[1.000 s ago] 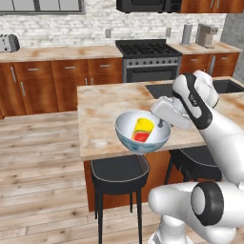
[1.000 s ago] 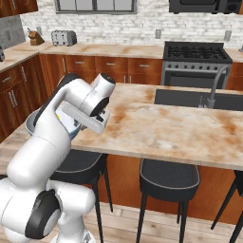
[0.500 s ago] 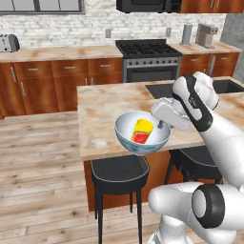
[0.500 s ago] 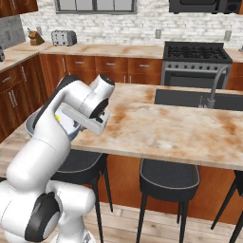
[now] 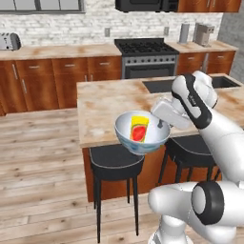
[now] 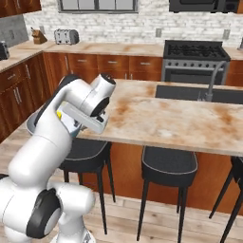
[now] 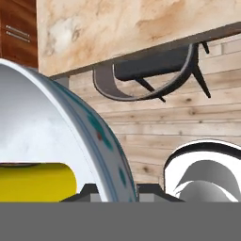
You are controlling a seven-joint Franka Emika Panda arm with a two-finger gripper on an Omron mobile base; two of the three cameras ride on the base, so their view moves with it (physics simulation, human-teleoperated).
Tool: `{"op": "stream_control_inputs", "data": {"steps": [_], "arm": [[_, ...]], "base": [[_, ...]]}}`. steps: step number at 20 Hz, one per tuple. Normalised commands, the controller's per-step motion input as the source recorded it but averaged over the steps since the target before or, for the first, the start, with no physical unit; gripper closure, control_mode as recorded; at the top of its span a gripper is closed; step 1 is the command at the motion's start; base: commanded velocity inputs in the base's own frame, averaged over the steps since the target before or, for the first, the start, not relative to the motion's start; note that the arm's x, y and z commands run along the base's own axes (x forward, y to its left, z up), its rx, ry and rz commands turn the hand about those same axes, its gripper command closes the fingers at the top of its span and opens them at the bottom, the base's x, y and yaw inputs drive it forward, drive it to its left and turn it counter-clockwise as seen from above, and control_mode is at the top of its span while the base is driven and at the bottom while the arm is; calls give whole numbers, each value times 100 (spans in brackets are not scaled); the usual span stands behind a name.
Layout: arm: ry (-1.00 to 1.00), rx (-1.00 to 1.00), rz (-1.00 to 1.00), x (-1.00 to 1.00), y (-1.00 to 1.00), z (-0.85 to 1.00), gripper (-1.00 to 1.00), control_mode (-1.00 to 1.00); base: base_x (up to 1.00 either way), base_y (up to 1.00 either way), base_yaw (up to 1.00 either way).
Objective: Place the cup inside the bowl on the dining table and move the bowl to any counter.
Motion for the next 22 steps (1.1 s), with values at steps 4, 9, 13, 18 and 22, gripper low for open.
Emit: {"op": "stream_control_inputs", "data": {"steps": [4, 9, 13, 18, 22], "arm": [[0, 0, 0, 0, 0, 0, 100, 100], [0, 0, 0, 0, 0, 0, 100, 100], [0, 0, 0, 0, 0, 0, 100, 100], [0, 0, 0, 0, 0, 0, 100, 100], [0, 0, 0, 0, 0, 0, 100, 100]], "base": [[-86, 0, 0], [-38, 25, 0], [-4, 71, -5], [0, 70, -7], [0, 55, -6]]}}
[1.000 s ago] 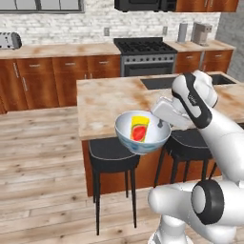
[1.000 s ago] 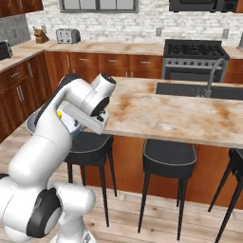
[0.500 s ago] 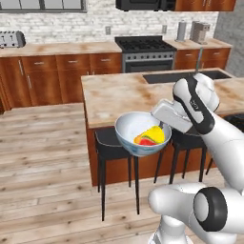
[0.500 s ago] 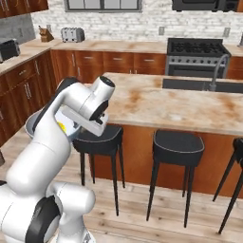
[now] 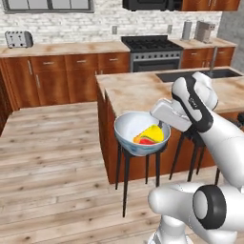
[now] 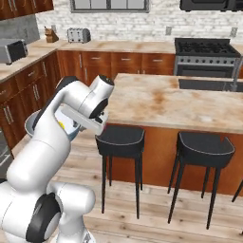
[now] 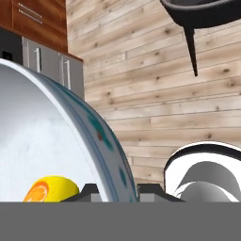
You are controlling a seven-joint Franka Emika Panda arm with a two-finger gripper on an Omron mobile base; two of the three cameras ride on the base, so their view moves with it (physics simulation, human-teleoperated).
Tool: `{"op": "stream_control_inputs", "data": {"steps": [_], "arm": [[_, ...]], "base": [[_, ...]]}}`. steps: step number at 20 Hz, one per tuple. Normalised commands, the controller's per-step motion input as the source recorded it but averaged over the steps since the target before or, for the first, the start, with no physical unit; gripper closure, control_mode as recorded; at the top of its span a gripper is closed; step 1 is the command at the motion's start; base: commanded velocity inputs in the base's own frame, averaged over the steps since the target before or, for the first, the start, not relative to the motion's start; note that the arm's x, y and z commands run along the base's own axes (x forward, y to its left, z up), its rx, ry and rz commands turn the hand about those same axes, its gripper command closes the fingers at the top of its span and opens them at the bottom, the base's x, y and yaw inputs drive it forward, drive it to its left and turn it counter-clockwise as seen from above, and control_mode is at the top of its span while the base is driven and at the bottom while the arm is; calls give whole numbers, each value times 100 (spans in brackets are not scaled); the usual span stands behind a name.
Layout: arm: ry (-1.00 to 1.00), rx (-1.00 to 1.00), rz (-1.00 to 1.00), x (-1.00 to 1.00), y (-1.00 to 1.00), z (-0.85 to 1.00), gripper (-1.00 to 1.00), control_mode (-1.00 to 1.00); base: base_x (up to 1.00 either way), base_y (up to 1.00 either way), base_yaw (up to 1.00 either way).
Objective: Place the cup inside the bowl on the dining table and move the bowl to any counter.
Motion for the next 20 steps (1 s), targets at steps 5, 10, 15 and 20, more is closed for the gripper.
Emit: {"op": "stream_control_inputs", "data": {"steps": [5, 10, 15, 20], "arm": [[0, 0, 0, 0, 0, 0, 100, 100], [0, 0, 0, 0, 0, 0, 100, 100], [0, 0, 0, 0, 0, 0, 100, 100], [0, 0, 0, 0, 0, 0, 100, 100]], "base": [[6, 68, -2], [29, 73, 0], [79, 29, 0], [96, 11, 0]]}}
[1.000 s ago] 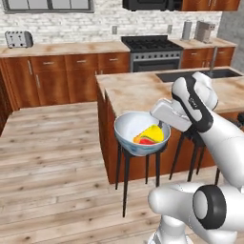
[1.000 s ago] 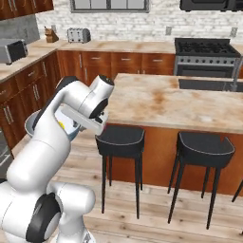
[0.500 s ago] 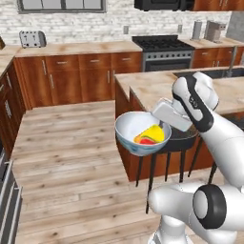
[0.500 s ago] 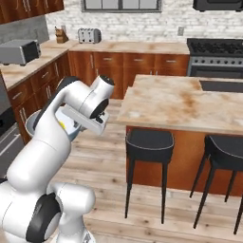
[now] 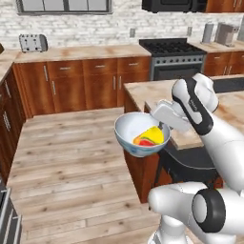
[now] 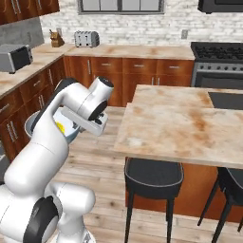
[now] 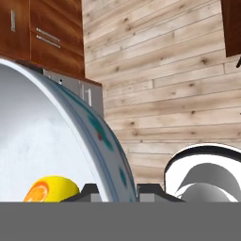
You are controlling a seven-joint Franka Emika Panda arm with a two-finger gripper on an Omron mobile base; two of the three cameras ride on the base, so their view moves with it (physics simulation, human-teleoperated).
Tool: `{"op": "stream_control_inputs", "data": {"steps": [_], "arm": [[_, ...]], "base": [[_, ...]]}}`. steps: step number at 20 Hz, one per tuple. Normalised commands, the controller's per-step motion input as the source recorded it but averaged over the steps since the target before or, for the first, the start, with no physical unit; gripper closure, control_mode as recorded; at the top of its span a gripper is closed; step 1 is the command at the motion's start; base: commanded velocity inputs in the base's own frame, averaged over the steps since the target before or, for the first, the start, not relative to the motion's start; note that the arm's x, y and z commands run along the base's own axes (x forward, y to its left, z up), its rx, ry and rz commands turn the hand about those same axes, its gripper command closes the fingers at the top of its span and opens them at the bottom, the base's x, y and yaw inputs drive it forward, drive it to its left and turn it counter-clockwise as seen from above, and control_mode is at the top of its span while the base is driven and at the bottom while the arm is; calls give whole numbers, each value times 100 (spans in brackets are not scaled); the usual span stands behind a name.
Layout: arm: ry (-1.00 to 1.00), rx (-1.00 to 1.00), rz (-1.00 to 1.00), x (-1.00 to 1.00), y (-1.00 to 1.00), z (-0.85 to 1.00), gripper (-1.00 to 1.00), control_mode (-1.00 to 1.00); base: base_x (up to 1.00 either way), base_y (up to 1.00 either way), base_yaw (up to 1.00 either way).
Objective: Place the cup inside the bowl on the dining table and move the bowl to any counter.
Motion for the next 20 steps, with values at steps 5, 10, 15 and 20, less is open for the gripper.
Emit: {"op": "stream_control_inputs", "data": {"steps": [5, 10, 15, 20], "arm": [[0, 0, 0, 0, 0, 0, 100, 100], [0, 0, 0, 0, 0, 0, 100, 100], [0, 0, 0, 0, 0, 0, 100, 100], [0, 0, 0, 0, 0, 0, 100, 100]], "base": [[40, 30, 0], [35, 59, -3], [36, 60, -5], [76, 42, -4]]}}
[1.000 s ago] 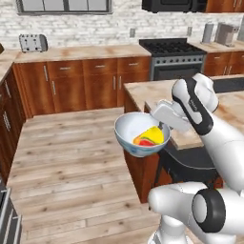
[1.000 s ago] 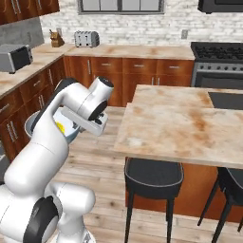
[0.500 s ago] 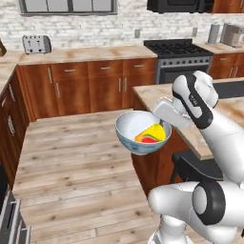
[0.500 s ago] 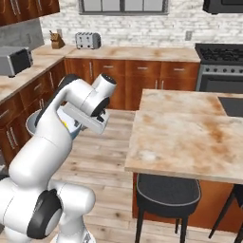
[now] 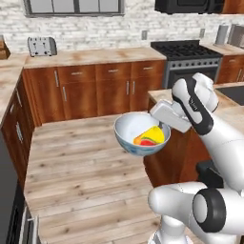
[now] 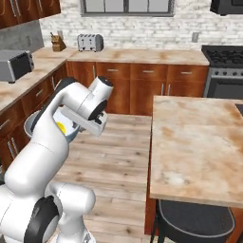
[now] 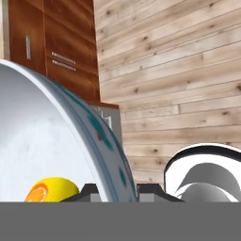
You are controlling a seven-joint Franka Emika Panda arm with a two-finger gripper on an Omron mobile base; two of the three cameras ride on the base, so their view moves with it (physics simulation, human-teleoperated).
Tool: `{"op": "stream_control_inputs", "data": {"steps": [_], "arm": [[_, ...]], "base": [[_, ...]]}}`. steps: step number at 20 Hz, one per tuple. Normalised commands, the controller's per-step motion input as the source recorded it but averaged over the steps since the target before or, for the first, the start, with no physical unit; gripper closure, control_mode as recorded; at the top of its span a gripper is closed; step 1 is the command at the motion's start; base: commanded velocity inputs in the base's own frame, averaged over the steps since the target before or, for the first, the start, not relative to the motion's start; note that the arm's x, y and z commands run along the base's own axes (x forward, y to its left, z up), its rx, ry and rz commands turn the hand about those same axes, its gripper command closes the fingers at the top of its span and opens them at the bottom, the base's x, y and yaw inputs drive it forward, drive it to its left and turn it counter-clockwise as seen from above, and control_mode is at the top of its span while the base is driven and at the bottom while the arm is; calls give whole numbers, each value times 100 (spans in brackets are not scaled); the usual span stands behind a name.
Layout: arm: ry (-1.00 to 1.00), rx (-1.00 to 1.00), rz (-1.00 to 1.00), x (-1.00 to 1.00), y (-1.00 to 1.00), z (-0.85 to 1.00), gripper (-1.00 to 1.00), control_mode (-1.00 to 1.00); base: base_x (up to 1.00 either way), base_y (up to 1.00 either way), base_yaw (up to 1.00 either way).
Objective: Place the cup inside the bowl on the dining table and move the bowl to any counter.
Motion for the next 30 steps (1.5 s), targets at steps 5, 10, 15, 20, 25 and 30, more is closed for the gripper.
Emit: {"op": "stream_control_inputs", "data": {"steps": [5, 10, 15, 20, 25, 30], "arm": [[0, 0, 0, 0, 0, 0, 100, 100], [0, 0, 0, 0, 0, 0, 100, 100], [0, 0, 0, 0, 0, 0, 100, 100], [0, 0, 0, 0, 0, 0, 100, 100], [0, 0, 0, 0, 0, 0, 100, 100], [0, 0, 0, 0, 0, 0, 100, 100]], "base": [[84, 40, -4], [93, 42, 0], [99, 34, 0], [100, 27, 0], [100, 26, 0], [100, 18, -1]]}}
